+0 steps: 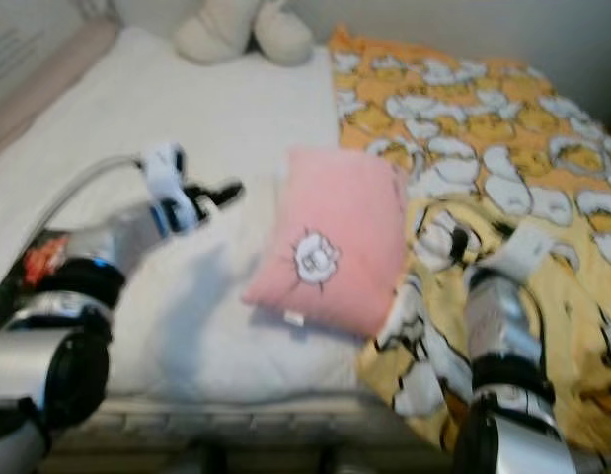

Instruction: Clean up the room

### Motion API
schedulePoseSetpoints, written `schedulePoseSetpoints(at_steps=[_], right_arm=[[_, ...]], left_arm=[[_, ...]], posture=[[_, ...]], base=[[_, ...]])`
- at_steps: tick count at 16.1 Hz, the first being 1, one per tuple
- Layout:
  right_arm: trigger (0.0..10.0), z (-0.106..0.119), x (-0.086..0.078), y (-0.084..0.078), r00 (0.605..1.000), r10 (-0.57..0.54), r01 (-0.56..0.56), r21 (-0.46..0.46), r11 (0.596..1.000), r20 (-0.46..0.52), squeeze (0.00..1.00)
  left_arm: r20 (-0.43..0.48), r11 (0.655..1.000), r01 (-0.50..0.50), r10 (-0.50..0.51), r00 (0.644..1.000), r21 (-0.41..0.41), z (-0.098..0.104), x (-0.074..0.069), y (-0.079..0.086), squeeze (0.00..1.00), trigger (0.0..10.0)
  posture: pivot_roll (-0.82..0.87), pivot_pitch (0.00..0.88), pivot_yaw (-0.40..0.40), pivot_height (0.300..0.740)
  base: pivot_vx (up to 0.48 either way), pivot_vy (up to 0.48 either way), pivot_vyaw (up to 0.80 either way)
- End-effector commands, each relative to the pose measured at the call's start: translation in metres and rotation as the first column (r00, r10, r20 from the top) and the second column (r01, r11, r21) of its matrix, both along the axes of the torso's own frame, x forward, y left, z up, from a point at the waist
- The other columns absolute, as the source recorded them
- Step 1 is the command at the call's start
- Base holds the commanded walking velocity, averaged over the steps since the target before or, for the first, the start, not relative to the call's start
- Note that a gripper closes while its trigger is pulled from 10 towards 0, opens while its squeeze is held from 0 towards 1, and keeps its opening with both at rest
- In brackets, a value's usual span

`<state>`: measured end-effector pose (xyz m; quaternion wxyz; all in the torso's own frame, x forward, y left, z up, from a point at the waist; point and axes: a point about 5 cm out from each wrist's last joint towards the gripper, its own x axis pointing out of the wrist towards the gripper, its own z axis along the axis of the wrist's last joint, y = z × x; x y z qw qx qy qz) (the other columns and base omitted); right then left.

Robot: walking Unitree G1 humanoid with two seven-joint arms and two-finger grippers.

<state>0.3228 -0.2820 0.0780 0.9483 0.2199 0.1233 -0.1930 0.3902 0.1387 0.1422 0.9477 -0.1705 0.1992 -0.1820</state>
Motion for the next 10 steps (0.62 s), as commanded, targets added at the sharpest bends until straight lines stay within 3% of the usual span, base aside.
schedulePoseSetpoints(at_steps=[1, 6, 8, 10], right_arm=[[10.0, 0.013, 0.006, -0.008, 0.999, 0.007, -0.007, 0.000, 1.000, 0.051, 0.00], [10.0, 0.036, 0.029, 0.006, 0.982, 0.115, -0.120, 0.026, 0.992, 0.148, 0.00], [10.0, 0.047, 0.044, 0.026, 0.963, 0.183, -0.200, 0.068, 0.977, 0.199, 0.00], [10.0, 0.040, 0.050, 0.053, 0.947, 0.256, -0.289, 0.164, 0.943, 0.196, 0.00]], left_arm=[[0.061, 0.999, 0.008, -0.006, 0.998, -0.036, 0.021, 0.009, -0.007, 0.00, 10.0], [0.066, 0.997, 0.068, -0.066, 0.996, -0.025, 0.028, 0.012, -0.025, 0.00, 10.0], [0.029, 0.990, 0.137, -0.138, 0.990, 0.028, 0.018, 0.008, -0.040, 0.00, 10.0], [0.000, 0.983, 0.176, -0.176, 0.984, 0.058, 0.009, 0.004, -0.044, 0.00, 10.0]], posture=[[-0.10, 0.061, -0.031, 0.697], [-0.15, 0.136, -0.034, 0.697], [-0.16, 0.151, -0.025, 0.697], [-0.14, 0.167, -0.023, 0.697]], base=[[0.000, 0.000, 0.00], [0.000, 0.000, 0.00], [0.000, 0.000, 0.00], [0.000, 0.000, 0.00]])
